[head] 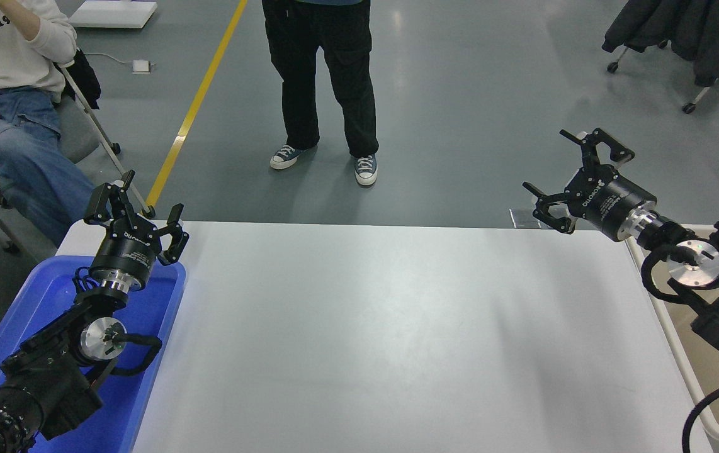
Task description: Dispose of the paper cup in the dustbin
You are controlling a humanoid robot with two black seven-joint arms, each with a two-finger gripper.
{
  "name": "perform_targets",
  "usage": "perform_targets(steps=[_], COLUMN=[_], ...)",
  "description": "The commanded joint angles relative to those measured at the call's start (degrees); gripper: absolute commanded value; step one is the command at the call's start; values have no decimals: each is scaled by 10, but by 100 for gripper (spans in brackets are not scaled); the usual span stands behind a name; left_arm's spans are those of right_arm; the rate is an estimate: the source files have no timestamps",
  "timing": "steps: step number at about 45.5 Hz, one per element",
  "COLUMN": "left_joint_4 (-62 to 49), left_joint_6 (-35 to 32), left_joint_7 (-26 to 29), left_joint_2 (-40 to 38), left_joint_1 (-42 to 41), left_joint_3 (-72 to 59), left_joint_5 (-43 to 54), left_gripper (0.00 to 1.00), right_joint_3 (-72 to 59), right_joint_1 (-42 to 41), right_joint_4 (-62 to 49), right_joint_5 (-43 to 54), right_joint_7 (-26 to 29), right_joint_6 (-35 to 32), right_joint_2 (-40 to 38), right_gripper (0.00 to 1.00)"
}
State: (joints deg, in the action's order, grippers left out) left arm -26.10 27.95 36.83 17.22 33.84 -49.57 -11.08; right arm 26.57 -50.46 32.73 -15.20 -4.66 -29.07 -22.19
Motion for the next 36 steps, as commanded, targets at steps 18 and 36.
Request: perform_targets(steps=[18,36], left_joint_4=[0,0], left_joint_6=[0,0], left_joint_7=[0,0], left_joint_2=[0,0], left_joint_1=[0,0], left_joint_3=[0,0], left_joint_5=[0,0], left_gripper=[100,100], right_joint_3=[67,70], right_joint_1=[41,48], right_joint_4=[-16,-22], right_joint_5=[6,12], right_joint_7=[-20,-21], right_joint_6=[37,37], right_joint_2=[159,166], right_gripper=[100,100])
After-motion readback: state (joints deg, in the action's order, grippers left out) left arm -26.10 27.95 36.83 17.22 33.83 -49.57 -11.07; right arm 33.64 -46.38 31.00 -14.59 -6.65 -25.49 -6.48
